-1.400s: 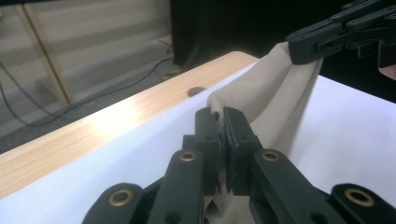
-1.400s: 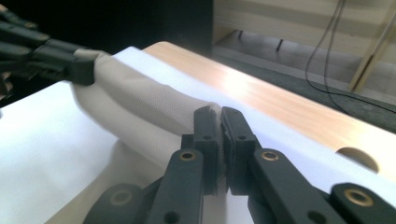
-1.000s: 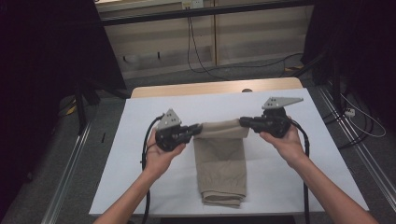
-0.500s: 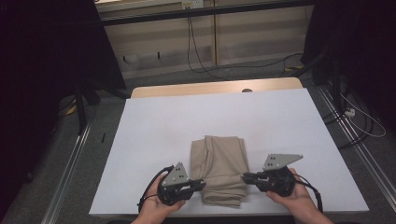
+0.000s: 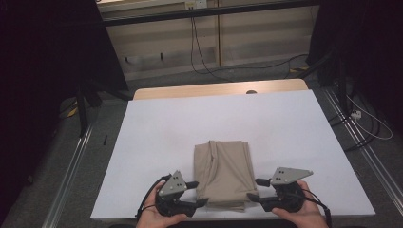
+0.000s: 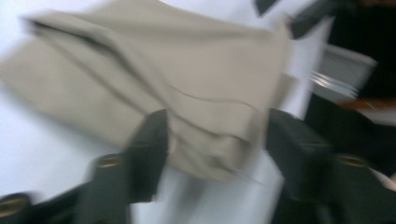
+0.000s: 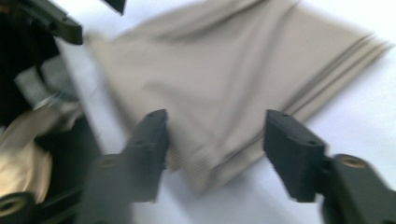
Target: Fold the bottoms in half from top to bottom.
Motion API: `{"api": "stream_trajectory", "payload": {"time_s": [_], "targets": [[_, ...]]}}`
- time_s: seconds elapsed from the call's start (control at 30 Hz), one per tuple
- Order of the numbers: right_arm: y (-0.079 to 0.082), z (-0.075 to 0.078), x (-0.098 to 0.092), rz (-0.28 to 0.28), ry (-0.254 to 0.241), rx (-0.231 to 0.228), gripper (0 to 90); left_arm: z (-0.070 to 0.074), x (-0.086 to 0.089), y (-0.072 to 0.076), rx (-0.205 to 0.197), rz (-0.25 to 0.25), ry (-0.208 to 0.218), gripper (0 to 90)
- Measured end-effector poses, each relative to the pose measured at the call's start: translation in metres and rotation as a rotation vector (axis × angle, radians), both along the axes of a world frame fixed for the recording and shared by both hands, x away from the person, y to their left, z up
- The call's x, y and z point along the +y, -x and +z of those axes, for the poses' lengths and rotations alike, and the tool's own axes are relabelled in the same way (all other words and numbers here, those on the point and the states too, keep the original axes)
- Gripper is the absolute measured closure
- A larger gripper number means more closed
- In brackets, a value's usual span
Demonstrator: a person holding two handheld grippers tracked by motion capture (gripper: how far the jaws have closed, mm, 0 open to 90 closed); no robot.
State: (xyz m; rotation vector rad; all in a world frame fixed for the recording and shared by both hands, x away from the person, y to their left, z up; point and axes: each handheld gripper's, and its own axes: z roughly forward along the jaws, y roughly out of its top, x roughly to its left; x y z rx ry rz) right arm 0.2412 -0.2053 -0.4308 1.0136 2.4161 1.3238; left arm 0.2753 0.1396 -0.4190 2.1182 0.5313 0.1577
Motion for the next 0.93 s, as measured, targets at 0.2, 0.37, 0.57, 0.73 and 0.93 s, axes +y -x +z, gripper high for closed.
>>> {"api": "stream_trajectory", "payload": {"time_s": [0.2, 0.37, 0.57, 0.73, 0.93], "targets": [[-0.013, 0.009, -0.022, -0.162, -0.019, -0.089, 19.7, -0.001, 0.027, -0.023, -0.061, 0.197, 0.009, 18.0], [-0.022, 0.010, -0.044, -0.265, -0.019, -0.111, 12.3, 0.000, 0.051, -0.039, -0.093, 0.328, 0.064, 7.8], [-0.027, 0.011, -0.068, -0.366, -0.060, -0.120, 10.3, 0.003, 0.076, -0.041, -0.101, 0.428, 0.133, 5.9], [-0.030, 0.007, -0.073, -0.405, -0.048, -0.117, 7.4, 0.002, 0.086, -0.046, -0.085, 0.446, 0.130, 6.3], [-0.030, 0.007, -0.070, -0.403, -0.054, -0.124, 6.2, 0.003, 0.086, -0.048, -0.082, 0.443, 0.131, 6.4]]}}
